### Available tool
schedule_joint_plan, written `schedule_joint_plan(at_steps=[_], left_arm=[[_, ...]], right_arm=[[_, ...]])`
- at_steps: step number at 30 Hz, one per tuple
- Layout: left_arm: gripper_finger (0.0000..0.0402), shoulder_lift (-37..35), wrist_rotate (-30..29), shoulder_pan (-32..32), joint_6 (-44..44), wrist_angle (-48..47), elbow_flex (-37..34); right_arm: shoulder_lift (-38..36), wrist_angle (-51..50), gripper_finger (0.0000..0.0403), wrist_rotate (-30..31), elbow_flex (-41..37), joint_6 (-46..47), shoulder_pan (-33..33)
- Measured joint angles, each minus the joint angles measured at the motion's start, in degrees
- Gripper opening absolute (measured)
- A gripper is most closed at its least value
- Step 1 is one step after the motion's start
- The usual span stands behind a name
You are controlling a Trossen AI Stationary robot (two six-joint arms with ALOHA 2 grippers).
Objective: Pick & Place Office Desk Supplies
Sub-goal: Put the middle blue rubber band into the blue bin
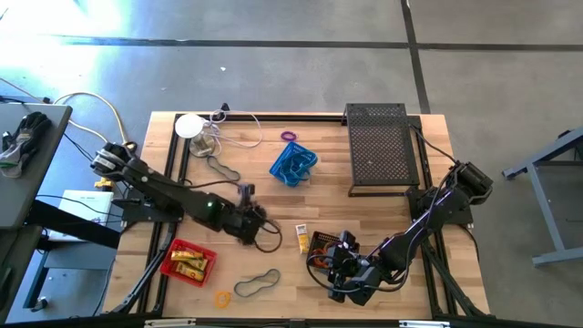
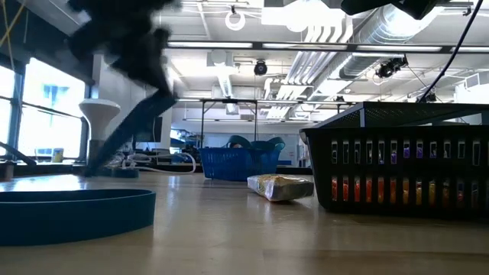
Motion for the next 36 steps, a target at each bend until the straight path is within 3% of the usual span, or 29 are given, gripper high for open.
schedule_joint_plan(at_steps=[3, 9, 13, 19, 21, 24, 28, 36], left_arm=[[0.0001, -0.1, -9.0, 0.6, 7.0, 4.8, 4.8], [0.0001, -0.3, -6.0, 9.1, 21.2, 21.3, 8.9], [0.0001, -0.3, 4.8, 19.1, 21.9, 28.1, 8.9], [0.0001, 2.3, 26.3, 35.3, 10.0, 31.3, 8.9], [0.0001, 4.2, 33.5, 39.1, 7.1, 32.8, 8.9], [0.0001, 7.2, 39.5, 42.4, 4.6, 34.3, 8.9], [0.0001, 10.9, 40.3, 43.8, 4.5, 34.8, 8.9], [0.0001, 14.8, 34.8, 42.9, 4.2, 32.9, 8.9]], right_arm=[[0.0, 0.0, 0.0144, 0.0, 0.0, 0.0, 0.0], [0.0, 0.1, 0.0144, 0.1, 0.0, 0.0, 0.0], [0.0, 0.1, 0.0144, 0.1, 0.0, 0.0, 0.0], [0.0, 0.0, 0.0144, 0.1, 0.0, -0.5, 0.0], [0.0, 0.0, 0.0144, 0.2, 0.0, -0.9, 0.0], [0.0, 0.0, 0.0144, 0.2, 0.0, -1.5, 0.0], [0.0, 0.0, 0.0144, 0.2, 0.0, -1.5, 0.0], [0.0, 0.0, 0.0144, -0.1, 0.0, -1.5, 0.0]])
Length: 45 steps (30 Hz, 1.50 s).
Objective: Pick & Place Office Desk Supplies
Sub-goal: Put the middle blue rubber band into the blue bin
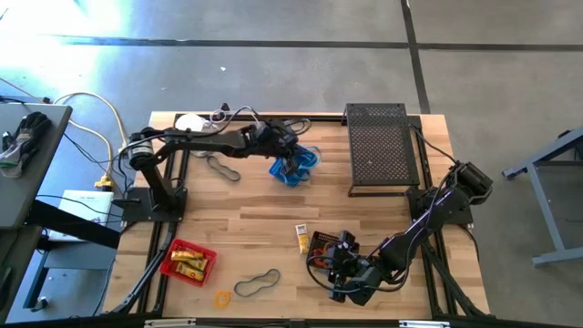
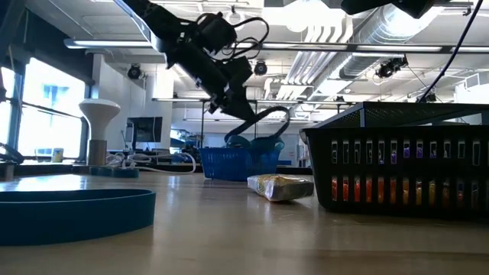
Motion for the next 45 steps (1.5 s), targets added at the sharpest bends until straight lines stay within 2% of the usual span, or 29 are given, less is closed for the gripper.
schedule_joint_plan(at_steps=[6, 8, 12, 15, 19, 27, 36, 40, 45], left_arm=[[0.0001, -0.2, -12.1, -2.1, 0.2, -7.3, 0.0], [0.0001, -0.2, -13.8, -2.5, 0.0, -11.2, 0.0], [0.0001, 0.1, -13.1, -2.5, -2.9, -16.2, 0.0], [0.0001, 0.1, -8.5, -2.6, -3.6, -17.1, 0.0], [0.0001, 0.1, -2.6, -2.9, -8.8, -17.2, 0.0], [0.0001, 0.1, -6.4, -1.7, -18.1, -14.5, 0.0], [0.0001, 0.1, -6.9, -0.5, -18.6, -14.0, 0.0], [0.0001, 1.5, -5.4, -1.3, -18.6, -16.8, 0.0], [0.0001, 3.8, -5.6, -1.2, -18.6, -16.0, -0.1]], right_arm=[[0.0, 0.0, 0.0144, -0.2, 0.0, 0.0, 0.1], [0.0, 0.0, 0.0144, -0.2, 0.0, 0.0, 0.1], [0.0, 0.0, 0.0144, -0.2, 0.0, 0.0, 0.1], [0.0, 0.0, 0.0144, -0.2, 0.0, 0.0, 0.1], [0.0, 0.0, 0.0144, 0.8, 0.0, 0.0, 0.1], [0.0, 0.0, 0.0144, 1.1, 0.0, -0.4, 0.1], [0.0, 0.0, 0.0144, 1.1, 0.0, -0.4, 0.1], [0.0, 0.0, 0.0144, 1.1, 0.0, -0.4, 0.1], [0.0, 0.0, 0.0144, 1.1, 0.0, -0.4, 0.1]])
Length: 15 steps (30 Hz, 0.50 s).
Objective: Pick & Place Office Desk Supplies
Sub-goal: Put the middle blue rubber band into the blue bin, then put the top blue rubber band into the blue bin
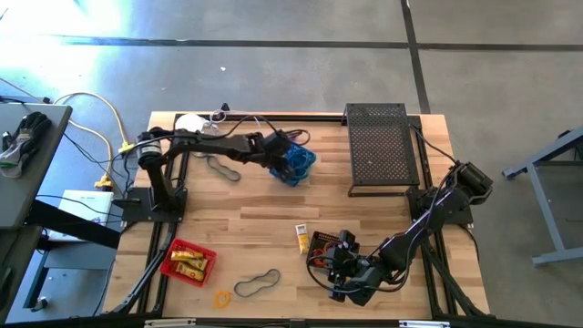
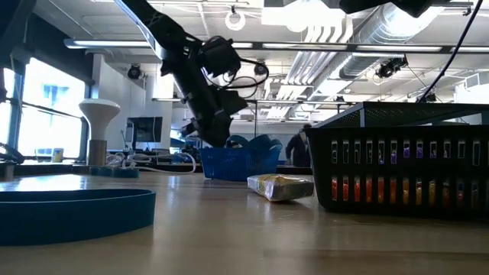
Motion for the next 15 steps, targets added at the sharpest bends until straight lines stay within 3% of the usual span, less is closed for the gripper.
schedule_joint_plan(at_steps=[5, 15], left_arm=[[0.0016, -0.1, 0.0, 0.0, 2.1, 0.4, 0.1], [0.0129, -0.2, -1.5, -1.0, 4.1, 0.5, 0.9]], right_arm=[[0.0, -0.4, 0.0144, 0.0, 0.0, 0.0, 0.0], [0.0, -0.4, 0.0144, 0.0, 0.0, -0.1, 0.0]])
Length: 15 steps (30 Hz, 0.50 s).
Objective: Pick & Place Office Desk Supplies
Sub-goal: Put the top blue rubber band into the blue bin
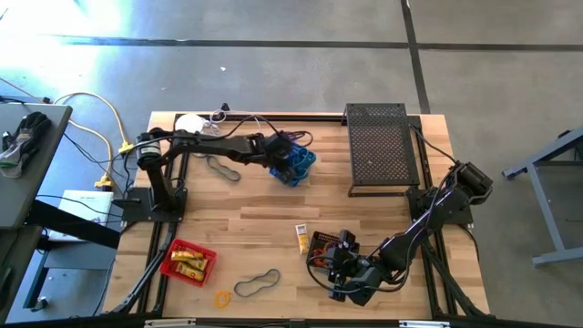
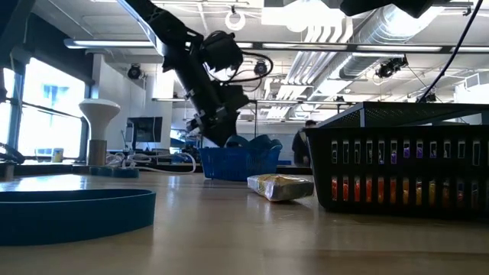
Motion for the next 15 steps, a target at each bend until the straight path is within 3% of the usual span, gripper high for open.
schedule_joint_plan(at_steps=[7, 15], left_arm=[[0.0140, -0.8, -0.9, -1.8, 4.0, 0.0, 3.8], [0.0140, -9.6, -13.8, -6.5, 14.8, -5.7, 4.7]], right_arm=[[0.0, 0.0, 0.0144, 0.0, 0.0, 0.1, 0.0], [0.0, 0.0, 0.0144, -0.2, 0.0, 0.1, 0.0]])
